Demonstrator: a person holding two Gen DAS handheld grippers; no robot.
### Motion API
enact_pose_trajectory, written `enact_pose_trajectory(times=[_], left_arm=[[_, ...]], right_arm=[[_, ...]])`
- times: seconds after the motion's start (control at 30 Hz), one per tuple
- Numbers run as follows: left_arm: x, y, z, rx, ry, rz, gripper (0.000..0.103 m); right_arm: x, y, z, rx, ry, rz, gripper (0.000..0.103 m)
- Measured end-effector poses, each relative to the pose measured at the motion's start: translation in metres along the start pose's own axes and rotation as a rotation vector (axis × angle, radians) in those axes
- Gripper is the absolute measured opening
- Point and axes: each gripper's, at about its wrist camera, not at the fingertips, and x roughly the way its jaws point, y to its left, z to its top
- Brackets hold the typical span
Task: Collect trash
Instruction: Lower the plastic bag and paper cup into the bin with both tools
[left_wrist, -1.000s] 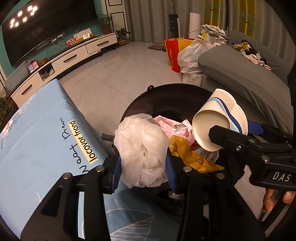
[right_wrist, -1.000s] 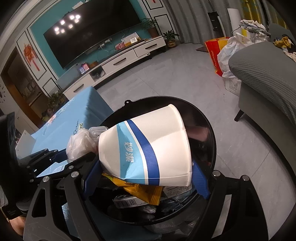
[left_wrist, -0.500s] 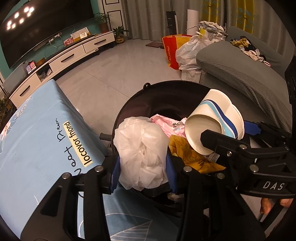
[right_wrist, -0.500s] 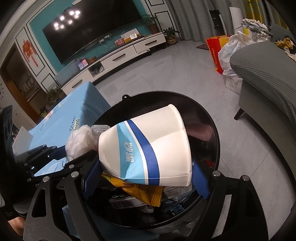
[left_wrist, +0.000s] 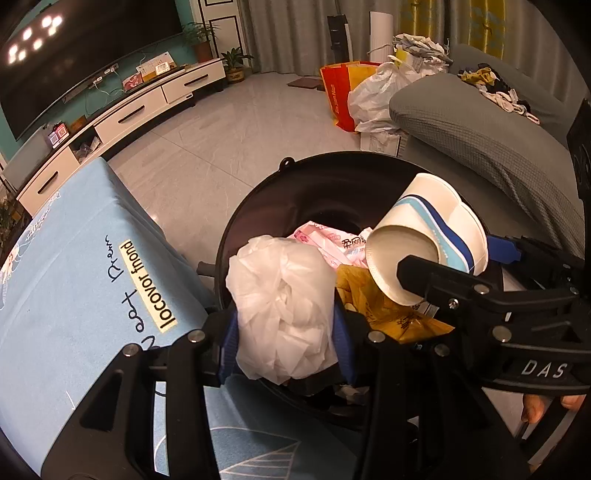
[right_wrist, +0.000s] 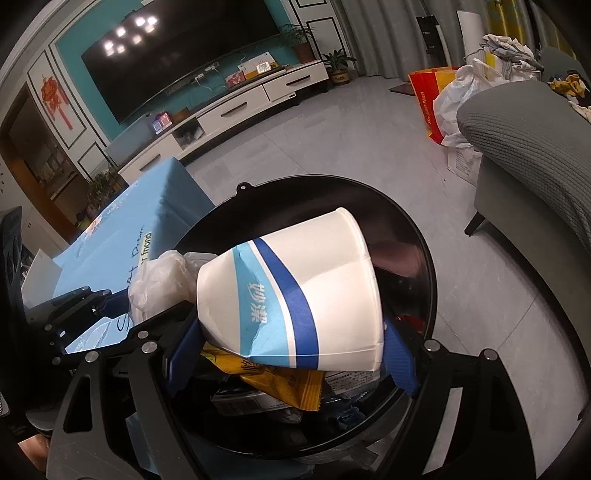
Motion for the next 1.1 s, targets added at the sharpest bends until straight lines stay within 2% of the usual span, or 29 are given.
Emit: enact_pose_trajectory(times=[1.1], left_arm=[[0.0048, -0.0027, -0.0020, 0.010, 0.021, 0.005, 0.047]], right_arm=[[0.0073, 0.0031, -0.0001, -0.024, 0.038, -0.049, 0.083]])
